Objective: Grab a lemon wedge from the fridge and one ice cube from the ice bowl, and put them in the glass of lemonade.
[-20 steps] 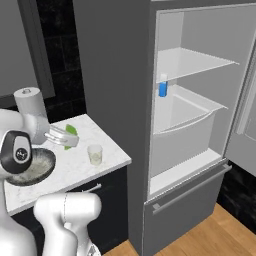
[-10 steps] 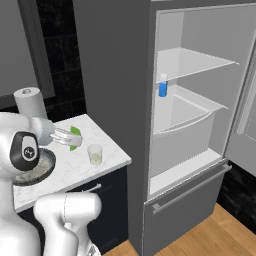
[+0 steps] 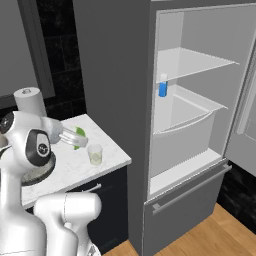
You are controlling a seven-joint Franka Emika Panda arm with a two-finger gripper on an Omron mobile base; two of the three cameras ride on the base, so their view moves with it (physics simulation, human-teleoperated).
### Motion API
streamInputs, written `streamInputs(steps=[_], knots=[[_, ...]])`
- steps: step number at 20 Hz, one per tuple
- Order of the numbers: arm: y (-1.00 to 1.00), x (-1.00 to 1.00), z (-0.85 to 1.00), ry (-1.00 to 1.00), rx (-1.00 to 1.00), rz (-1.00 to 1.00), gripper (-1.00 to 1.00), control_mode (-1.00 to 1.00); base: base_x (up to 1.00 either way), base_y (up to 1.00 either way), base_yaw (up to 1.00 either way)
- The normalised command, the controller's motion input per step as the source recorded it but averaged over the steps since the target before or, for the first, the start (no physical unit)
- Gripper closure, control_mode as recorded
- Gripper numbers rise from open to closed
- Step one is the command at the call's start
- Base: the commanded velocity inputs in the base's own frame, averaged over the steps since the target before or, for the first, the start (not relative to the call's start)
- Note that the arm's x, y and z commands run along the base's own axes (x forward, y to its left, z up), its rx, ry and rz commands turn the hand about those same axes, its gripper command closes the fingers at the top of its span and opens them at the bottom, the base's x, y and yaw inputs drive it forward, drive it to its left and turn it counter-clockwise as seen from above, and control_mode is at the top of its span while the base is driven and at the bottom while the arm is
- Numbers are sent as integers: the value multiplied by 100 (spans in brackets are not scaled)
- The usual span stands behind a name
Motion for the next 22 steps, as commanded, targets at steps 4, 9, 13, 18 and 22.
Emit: streamInputs(steps=[4,9,13,18,22], knots=[[8,34,-22,0,10,0,100,-100,0,0,0],[18,36,-20,0,1,0,100,-100,0,0,0],[7,37,-18,0,0,0,100,-100,0,0,0],[0,37,-22,4,0,0,100,-100,0,0,0],[1,31,-22,10,0,0,100,-100,0,0,0]])
